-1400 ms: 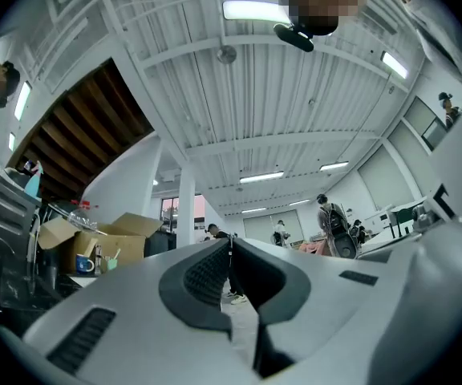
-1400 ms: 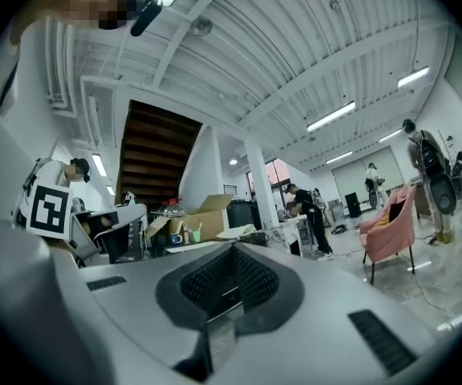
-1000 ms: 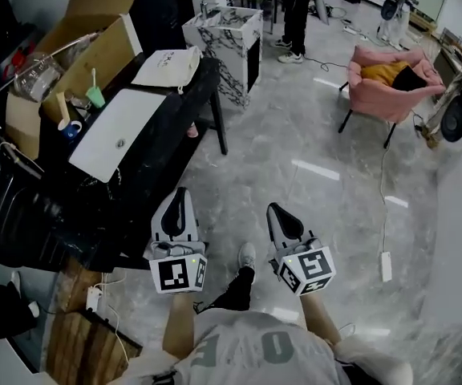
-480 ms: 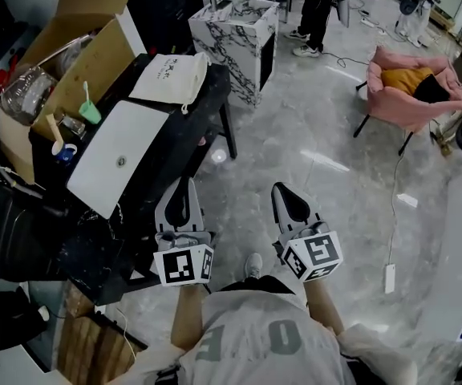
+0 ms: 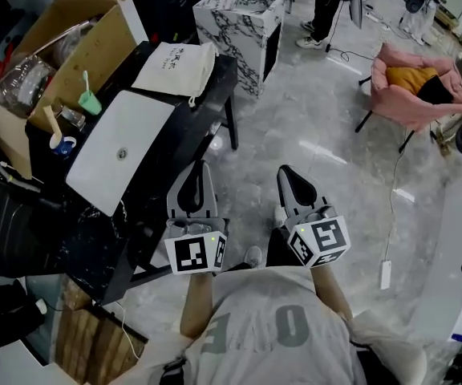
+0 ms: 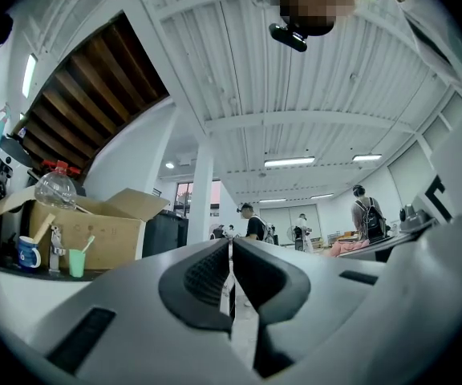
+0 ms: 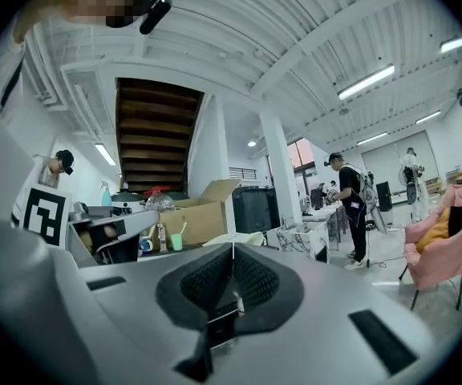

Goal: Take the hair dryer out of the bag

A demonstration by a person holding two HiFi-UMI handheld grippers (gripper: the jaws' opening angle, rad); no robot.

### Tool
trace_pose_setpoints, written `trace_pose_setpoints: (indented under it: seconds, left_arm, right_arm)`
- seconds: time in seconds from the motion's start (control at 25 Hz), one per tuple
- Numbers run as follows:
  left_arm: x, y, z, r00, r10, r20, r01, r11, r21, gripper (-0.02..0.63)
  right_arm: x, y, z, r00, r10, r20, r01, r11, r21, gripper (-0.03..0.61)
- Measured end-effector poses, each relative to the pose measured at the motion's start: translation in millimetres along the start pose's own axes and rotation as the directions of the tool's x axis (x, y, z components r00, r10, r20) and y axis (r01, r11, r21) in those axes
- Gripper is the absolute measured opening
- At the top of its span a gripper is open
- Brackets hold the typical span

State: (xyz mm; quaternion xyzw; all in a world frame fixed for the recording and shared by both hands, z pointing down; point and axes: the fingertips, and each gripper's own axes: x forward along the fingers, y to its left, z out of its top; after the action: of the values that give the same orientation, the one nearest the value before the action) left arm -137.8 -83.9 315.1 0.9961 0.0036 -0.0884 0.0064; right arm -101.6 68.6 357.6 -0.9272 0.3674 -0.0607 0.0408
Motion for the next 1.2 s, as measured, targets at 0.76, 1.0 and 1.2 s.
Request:
trace_pose_setpoints:
  seconds: [0.76, 1.0, 1.2]
  left_arm:
    - [44, 75, 5, 0.932, 0.363, -0.013, -0.362, 0.931, 0.051, 0.038]
    - [89, 89, -11, 0.827, 0.562, -0.012, -0.561, 0.826, 0.051, 0.038]
    - [149, 91, -17, 0.703, 0.711, 0.032, -0.71, 0.698, 0.09, 0.038]
  right_arm:
    - [157, 2, 41, 0.915, 0.402, 0.017, -0.398, 0.91, -0.116, 0.031]
    - [227, -16, 48, 0.786, 0.618, -0.029, -0.612, 0.77, -0.179, 0.031]
    - [279, -51, 59, 0.658, 0.749, -0.076, -0.746, 0.635, -0.201, 0.031]
